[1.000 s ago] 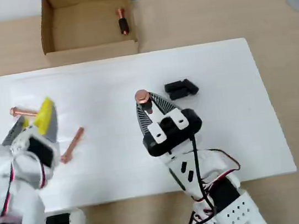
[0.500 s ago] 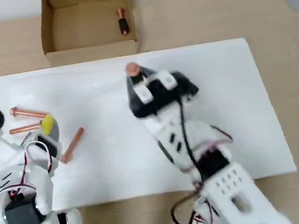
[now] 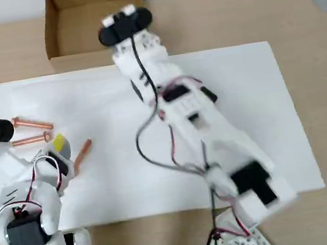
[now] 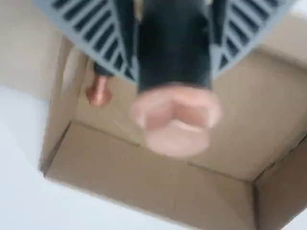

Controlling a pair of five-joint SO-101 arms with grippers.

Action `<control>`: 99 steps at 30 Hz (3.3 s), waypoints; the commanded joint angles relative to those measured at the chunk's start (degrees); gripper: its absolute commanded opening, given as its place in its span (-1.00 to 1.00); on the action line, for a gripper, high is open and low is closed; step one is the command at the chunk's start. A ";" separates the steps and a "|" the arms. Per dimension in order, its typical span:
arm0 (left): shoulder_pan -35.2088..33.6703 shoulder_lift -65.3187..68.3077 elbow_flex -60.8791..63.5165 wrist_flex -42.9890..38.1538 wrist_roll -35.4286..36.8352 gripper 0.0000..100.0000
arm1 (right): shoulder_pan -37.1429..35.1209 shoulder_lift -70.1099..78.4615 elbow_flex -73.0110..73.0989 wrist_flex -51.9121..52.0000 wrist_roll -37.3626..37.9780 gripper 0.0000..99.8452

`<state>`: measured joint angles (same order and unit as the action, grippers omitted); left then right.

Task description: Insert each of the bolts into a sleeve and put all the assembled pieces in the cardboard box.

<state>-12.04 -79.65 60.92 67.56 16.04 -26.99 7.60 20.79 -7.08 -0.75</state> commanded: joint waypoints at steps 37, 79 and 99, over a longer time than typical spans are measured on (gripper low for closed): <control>0.62 0.31 -0.79 2.20 -0.70 -0.64 | 4.70 76.44 -116.70 41.23 4.04 -0.35; -3.78 54.55 -26.02 13.80 17.93 -0.29 | 14.37 -46.37 5.32 98.55 65.76 -0.35; -8.70 54.64 -27.69 12.31 22.24 -0.30 | 15.16 -21.23 7.34 70.42 69.01 -0.36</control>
<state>-19.96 -24.88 35.78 80.04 38.02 -9.76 -13.76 28.00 64.04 67.91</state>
